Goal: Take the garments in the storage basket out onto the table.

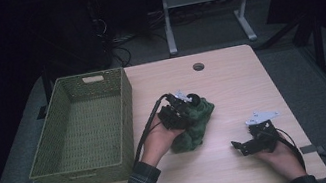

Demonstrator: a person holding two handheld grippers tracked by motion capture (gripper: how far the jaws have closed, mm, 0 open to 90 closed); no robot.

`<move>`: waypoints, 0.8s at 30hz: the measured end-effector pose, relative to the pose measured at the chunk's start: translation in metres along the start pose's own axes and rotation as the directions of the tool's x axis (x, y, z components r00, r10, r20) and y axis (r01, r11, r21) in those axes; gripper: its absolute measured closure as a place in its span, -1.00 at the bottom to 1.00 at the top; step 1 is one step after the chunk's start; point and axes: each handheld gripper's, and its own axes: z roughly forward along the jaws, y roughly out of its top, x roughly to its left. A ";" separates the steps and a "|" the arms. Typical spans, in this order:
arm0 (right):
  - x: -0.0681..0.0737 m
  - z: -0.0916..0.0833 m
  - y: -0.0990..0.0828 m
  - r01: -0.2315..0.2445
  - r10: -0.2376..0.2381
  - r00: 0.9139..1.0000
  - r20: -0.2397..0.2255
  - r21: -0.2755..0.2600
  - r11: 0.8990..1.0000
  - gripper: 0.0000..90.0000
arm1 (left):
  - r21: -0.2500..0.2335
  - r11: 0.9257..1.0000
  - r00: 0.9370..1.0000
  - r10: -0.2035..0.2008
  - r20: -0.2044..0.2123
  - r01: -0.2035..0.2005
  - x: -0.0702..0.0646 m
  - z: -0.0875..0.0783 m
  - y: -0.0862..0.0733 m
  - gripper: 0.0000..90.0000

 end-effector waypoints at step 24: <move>0.001 0.000 0.000 -0.004 0.004 1.000 -0.003 0.000 1.000 -0.96 | -0.014 1.000 0.996 0.022 0.091 -0.021 -0.016 0.021 -0.001 -0.10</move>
